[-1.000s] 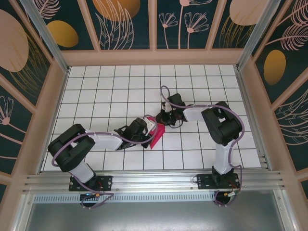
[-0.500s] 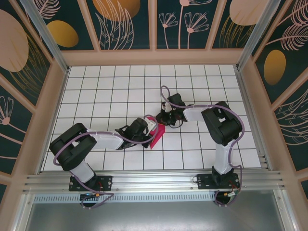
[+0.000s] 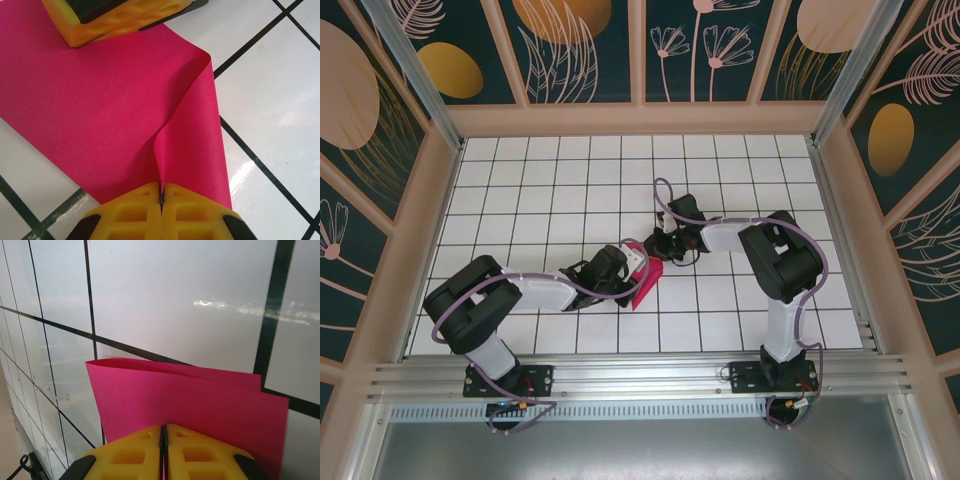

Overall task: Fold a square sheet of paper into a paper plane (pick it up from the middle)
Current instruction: Third fold the triangle at the center of the table.

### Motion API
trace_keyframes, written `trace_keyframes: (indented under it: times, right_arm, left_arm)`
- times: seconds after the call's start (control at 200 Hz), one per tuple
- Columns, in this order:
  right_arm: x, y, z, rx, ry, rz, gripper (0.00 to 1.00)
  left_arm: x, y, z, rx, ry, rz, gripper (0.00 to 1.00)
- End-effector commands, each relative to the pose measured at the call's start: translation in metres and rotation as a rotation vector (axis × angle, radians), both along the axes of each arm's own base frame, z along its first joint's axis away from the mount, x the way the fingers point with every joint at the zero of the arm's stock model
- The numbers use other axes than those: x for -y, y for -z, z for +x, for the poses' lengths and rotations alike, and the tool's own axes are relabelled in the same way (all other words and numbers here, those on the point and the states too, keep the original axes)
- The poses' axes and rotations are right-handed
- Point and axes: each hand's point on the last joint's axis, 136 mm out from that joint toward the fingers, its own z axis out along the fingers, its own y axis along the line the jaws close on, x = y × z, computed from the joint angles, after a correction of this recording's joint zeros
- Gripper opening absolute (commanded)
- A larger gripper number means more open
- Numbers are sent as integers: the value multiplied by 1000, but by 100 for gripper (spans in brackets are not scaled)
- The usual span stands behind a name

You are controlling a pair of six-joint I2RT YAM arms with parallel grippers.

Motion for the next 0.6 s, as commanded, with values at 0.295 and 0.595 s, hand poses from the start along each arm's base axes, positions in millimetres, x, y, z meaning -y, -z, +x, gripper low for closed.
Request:
trace_keyframes:
  times: [0.295, 0.595]
  right_arm:
    - [12, 25, -21, -46, 2, -85, 13]
    - [15, 29, -22, -51, 8, -101, 13]
  left_arm:
    - [1, 3, 6, -6, -10, 18, 0]
    - [0, -5, 9, 24, -18, 9, 0]
